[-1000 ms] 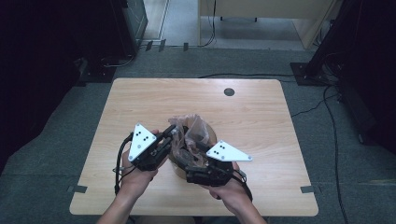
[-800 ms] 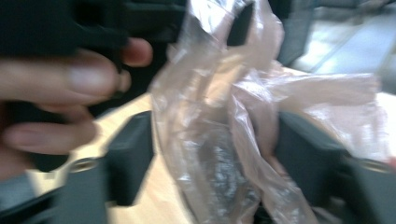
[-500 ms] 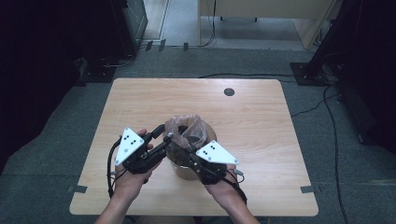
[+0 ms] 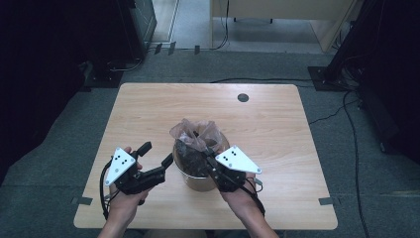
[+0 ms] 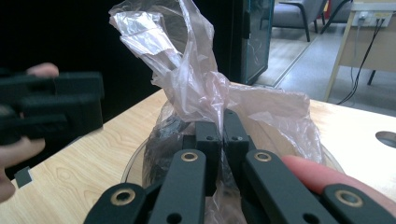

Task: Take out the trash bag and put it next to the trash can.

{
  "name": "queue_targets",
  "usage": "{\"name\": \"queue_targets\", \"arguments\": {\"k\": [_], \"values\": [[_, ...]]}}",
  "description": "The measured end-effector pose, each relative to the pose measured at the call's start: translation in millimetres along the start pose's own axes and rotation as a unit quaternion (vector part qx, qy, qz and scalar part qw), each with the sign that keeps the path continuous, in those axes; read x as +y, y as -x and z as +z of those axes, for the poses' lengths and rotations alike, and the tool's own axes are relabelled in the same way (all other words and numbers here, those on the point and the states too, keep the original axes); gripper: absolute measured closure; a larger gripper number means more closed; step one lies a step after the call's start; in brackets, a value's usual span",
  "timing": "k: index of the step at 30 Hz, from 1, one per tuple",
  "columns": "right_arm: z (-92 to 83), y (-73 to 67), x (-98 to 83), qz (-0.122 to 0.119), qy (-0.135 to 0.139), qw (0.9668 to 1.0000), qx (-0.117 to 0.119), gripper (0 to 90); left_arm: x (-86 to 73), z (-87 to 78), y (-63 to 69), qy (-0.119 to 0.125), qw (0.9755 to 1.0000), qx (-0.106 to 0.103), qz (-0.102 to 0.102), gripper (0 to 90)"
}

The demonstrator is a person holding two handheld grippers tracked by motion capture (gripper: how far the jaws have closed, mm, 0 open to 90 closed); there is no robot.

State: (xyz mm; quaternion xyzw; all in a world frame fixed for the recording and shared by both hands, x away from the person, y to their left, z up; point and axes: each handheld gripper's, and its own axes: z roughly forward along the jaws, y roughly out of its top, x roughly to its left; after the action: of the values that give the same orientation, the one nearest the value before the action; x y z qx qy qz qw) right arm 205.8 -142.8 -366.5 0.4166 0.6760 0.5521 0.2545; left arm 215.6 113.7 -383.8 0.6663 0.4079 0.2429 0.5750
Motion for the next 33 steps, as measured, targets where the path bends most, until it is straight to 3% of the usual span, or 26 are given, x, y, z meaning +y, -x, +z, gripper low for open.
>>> {"name": "queue_targets", "arguments": {"k": [3, 5, 8, 9, 10, 12, 15, 16, 17, 21, 24, 27, 33], "values": [[-1.3, -0.7, 2.2, -0.003, 0.006, 1.0, 0.0, 89.5, -21.3, -0.7, -14.5, -0.03, 0.9984, 0.044, 0.018, 18.2], [-2.6, -1.2, 3.9, -0.005, 0.011, 0.9999, -0.001, 89.6, -35.1, -0.5, -23.7, -0.055, 0.9957, 0.071, 0.023, 16.7], [-4.7, -0.5, 7.2, -0.008, 0.019, 0.9998, -0.001, 89.6, -49.5, -1.7, -36.0, -0.078, 0.9925, 0.094, 0.01, 15.6], [-5.5, -0.4, 8.3, -0.006, 0.021, 0.9998, -0.001, 89.6, -64.0, -3.2, -49.9, -0.098, 0.9892, 0.109, -0.006, 11.8], [-6.0, 0.3, 9.4, -0.008, 0.024, 0.9997, -0.001, 89.6, -71.0, -3.7, -55.9, -0.107, 0.9868, 0.121, -0.01, 10.9], [-6.7, 0.5, 11.6, -0.012, 0.029, 0.9995, -0.001, 89.6, -84.0, -4.9, -64.1, -0.128, 0.9801, 0.151, 0.012, 10.9], [-7.9, 0.0, 15.6, -0.016, 0.035, 0.9993, -0.004, 89.6, -97.7, -5.5, -72.9, -0.156, 0.9715, 0.175, 0.034, 10.9], [-8.4, -0.3, 17.2, -0.017, 0.039, 0.9991, -0.004, 89.6, -101.1, -5.5, -75.6, -0.163, 0.9697, 0.179, 0.036, 10.9], [-9.1, -0.7, 19.0, -0.018, 0.043, 0.9989, -0.003, 89.6, -101.1, -5.5, -75.6, -0.163, 0.9697, 0.179, 0.036, 10.9], [-12.3, -2.4, 25.5, -0.023, 0.063, 0.9977, -0.007, 89.6, -111.5, -4.0, -86.7, -0.19, 0.9634, 0.188, 0.024, 10.9], [-16.7, -3.1, 29.3, -0.027, 0.091, 0.9954, -0.017, 89.6, -112.9, -2.9, -88.4, -0.197, 0.9619, 0.188, 0.019, 10.9], [-21.2, -2.9, 33.9, -0.031, 0.113, 0.9926, -0.031, 89.6, -117.1, 0.5, -90.1, -0.215, 0.9581, 0.189, 0.016, 10.9], [-30.5, 2.6, 47.7, -0.033, 0.145, 0.9873, -0.055, 89.6, -124.9, 5.5, -89.9, -0.234, 0.9541, 0.186, 0.019, 10.9]]}}
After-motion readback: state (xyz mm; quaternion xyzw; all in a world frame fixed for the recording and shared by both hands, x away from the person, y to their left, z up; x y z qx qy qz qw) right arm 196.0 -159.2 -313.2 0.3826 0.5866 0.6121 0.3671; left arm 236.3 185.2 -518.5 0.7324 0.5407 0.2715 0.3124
